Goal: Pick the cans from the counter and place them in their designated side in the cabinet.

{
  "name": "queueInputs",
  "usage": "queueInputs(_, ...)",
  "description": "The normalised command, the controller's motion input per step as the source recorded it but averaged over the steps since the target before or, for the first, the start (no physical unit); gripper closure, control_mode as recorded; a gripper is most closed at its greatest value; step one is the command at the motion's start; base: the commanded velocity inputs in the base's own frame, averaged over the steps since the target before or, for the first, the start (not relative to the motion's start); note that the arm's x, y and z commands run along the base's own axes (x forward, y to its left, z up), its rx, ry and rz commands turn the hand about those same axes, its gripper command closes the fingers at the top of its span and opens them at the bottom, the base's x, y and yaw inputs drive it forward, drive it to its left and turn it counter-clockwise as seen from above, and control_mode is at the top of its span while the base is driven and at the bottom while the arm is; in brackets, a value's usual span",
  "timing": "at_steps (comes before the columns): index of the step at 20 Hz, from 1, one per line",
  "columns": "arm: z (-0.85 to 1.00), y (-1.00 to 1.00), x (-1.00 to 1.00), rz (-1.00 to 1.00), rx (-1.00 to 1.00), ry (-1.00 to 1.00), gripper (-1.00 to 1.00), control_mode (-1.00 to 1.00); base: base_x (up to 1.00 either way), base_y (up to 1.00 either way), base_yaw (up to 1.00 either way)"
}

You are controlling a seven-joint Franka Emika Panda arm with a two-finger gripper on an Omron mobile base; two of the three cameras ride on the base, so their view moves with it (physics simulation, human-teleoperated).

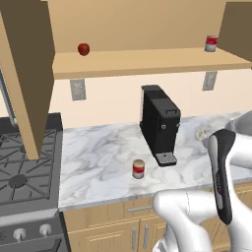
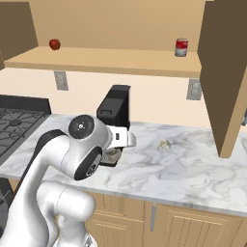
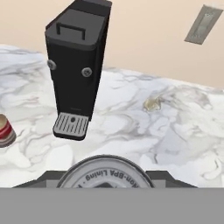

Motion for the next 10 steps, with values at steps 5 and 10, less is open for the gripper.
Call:
queueInputs(5, 0.43, 0.01, -0.17, 0.03, 0.0, -0.07, 1.0, -1.0, 0.0, 0.0, 0.0)
queueInputs(10, 0.48, 0.01, -0.25, 0.0, 0.0, -0.04, 1.0, -1.0, 0.0, 0.0, 0.0)
